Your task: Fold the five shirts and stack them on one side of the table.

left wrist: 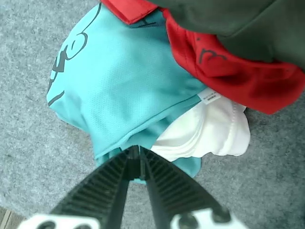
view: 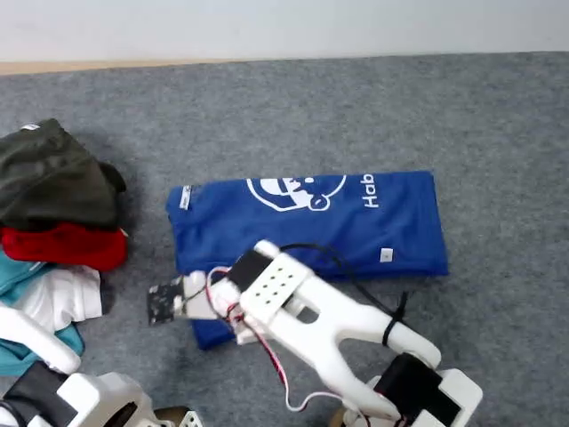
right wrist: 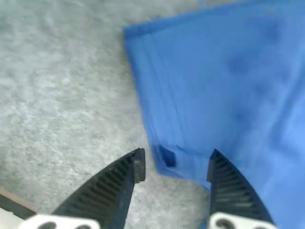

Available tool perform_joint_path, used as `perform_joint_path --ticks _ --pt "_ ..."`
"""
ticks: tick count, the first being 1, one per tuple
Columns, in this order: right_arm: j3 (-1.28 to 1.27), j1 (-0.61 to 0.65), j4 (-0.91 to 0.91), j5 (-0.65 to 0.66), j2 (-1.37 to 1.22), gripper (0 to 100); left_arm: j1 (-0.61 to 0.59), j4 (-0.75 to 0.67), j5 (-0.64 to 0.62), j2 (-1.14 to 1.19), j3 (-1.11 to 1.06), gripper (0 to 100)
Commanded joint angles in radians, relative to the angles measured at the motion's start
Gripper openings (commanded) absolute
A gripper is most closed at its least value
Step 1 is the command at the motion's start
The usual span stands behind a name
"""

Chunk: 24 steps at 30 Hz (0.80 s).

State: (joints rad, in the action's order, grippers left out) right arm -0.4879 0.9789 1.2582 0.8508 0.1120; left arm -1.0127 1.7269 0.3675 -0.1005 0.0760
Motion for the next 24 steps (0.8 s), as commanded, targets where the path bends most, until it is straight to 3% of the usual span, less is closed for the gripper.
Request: perform_joint_path --ticks 1,24 --pt "0.008 0.064 0.013 0.015 0.004 22.6 -0.005 -0.011 0.008 -0.043 0.002 1" --pt "0.153 0.048 -0.044 0.051 -0.288 22.4 -0.006 -0.017 0.009 -0.044 -0.084 1"
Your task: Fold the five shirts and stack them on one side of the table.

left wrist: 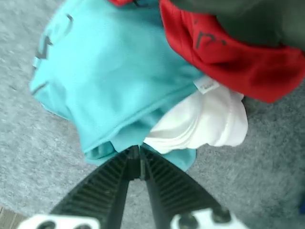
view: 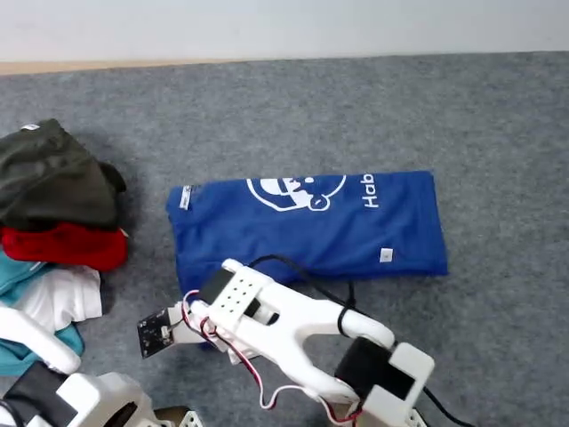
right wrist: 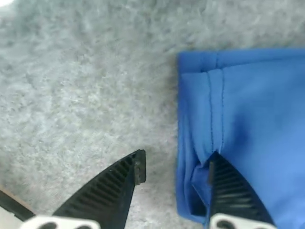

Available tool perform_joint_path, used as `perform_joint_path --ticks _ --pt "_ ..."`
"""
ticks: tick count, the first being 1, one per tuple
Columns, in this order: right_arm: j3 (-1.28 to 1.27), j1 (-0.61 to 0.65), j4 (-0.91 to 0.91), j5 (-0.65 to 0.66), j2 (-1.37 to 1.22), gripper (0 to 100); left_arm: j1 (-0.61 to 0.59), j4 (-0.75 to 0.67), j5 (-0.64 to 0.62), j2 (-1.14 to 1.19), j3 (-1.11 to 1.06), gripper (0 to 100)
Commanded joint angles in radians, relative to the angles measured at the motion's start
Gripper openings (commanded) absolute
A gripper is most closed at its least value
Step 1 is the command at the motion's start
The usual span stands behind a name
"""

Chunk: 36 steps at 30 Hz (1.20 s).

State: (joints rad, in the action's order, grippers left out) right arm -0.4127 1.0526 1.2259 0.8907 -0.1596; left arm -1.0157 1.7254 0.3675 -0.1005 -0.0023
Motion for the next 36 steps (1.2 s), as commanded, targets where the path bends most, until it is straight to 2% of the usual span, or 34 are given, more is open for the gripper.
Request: perform_joint_path --ticks 1,9,16,20,27,36 --pt "0.098 -0.038 -0.008 0.011 -0.025 22.4 -0.003 -0.015 0.009 -0.044 -0.005 1" --pt "0.152 -0.062 -0.004 0.009 -0.081 21.9 -0.003 -0.038 0.009 -0.044 -0.007 1" --pt "0.153 -0.062 -0.010 0.009 -0.134 6.3 -0.002 -0.038 0.009 -0.044 -0.007 1" --pt "0.153 -0.065 -0.012 0.009 -0.140 0.9 0.000 -0.038 0.009 -0.044 -0.007 1" --pt "0.186 -0.105 0.010 0.009 -0.134 1.1 0.000 -0.038 0.008 -0.044 -0.007 1" --pt "0.468 -0.236 0.091 0.005 -0.145 1.1 0.005 -0.038 0.008 -0.044 -0.007 1"
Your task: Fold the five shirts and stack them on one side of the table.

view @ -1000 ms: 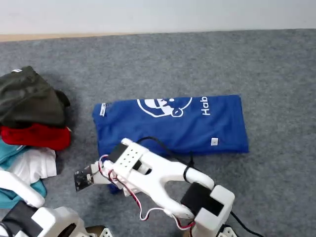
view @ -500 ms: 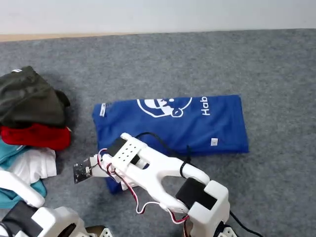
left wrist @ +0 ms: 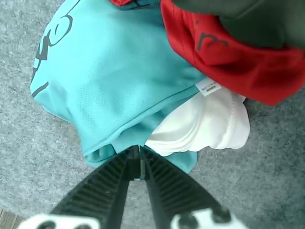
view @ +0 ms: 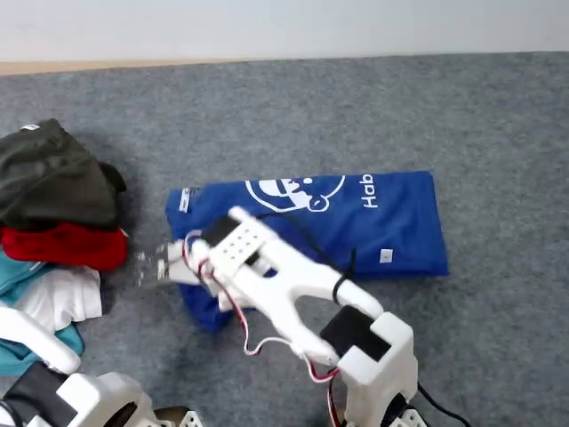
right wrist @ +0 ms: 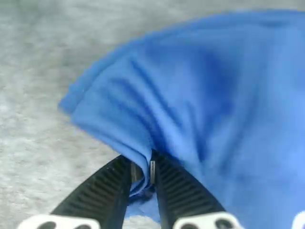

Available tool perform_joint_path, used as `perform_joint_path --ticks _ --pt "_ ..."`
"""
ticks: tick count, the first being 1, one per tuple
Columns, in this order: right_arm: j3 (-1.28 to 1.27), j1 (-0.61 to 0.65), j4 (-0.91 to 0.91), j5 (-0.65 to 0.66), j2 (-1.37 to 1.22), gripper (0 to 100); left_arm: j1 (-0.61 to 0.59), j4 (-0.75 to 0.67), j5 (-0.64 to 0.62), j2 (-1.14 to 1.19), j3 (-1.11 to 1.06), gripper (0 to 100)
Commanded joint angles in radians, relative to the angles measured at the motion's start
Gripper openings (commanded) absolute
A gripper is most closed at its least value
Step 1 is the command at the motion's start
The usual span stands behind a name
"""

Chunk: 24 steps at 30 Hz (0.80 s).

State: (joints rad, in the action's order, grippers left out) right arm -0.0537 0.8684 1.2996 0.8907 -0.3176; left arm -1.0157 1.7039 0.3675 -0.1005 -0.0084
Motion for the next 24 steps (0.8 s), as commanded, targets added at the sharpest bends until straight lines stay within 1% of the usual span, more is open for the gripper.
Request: perform_joint_path --ticks 1,12,19,24 --pt "0.132 -0.061 0.018 0.005 0.013 1.1 0.005 -0.017 0.008 -0.044 -0.001 1" --pt "0.222 -0.124 0.007 0.005 0.010 1.1 0.006 -0.029 0.008 -0.044 -0.001 1" --pt "0.224 -0.151 -0.068 0.005 0.010 1.1 0.006 -0.029 0.008 -0.044 -0.001 1" --pt "0.245 -0.174 -0.084 0.006 -0.041 1.1 0.006 -0.029 0.008 -0.044 -0.002 1"
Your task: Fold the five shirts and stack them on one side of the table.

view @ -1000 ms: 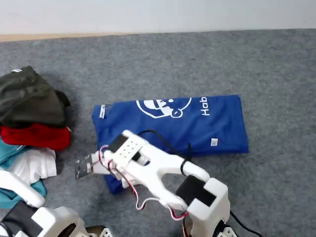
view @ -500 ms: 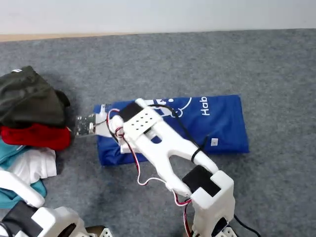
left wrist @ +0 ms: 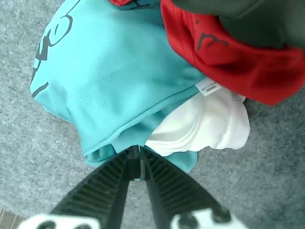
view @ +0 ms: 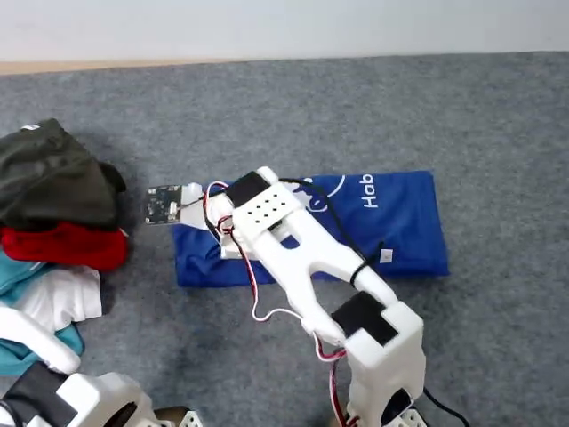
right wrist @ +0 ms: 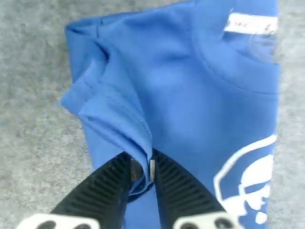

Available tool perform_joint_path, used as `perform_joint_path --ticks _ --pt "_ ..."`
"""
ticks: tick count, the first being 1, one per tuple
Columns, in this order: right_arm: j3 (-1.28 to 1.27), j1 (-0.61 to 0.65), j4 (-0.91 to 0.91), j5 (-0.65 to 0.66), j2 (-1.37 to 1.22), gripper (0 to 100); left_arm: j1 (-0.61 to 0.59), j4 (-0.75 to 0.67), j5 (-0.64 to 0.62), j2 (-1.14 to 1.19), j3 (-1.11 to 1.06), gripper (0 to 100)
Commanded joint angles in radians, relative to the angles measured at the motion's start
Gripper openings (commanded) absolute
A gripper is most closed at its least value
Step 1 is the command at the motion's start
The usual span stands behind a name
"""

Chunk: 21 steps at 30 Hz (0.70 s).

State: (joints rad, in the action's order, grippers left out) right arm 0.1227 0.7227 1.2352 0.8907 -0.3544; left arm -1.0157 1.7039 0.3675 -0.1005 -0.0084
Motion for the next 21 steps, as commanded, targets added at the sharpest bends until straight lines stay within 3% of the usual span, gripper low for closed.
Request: perform_joint_path --ticks 1,15,18,21 --pt "0.084 -0.036 -0.019 0.006 -0.019 1.1 0.006 -0.029 0.008 -0.044 -0.002 1" --pt "0.347 -0.101 0.025 0.005 -0.225 1.7 0.006 -0.035 0.035 -0.043 -0.002 1" --pt "0.348 -0.107 0.025 0.000 -0.240 8.0 0.006 -0.048 0.035 -0.043 -0.012 1" --pt "0.354 -0.131 0.015 -0.089 -0.237 16.9 0.006 -0.057 0.035 -0.043 -0.030 1"
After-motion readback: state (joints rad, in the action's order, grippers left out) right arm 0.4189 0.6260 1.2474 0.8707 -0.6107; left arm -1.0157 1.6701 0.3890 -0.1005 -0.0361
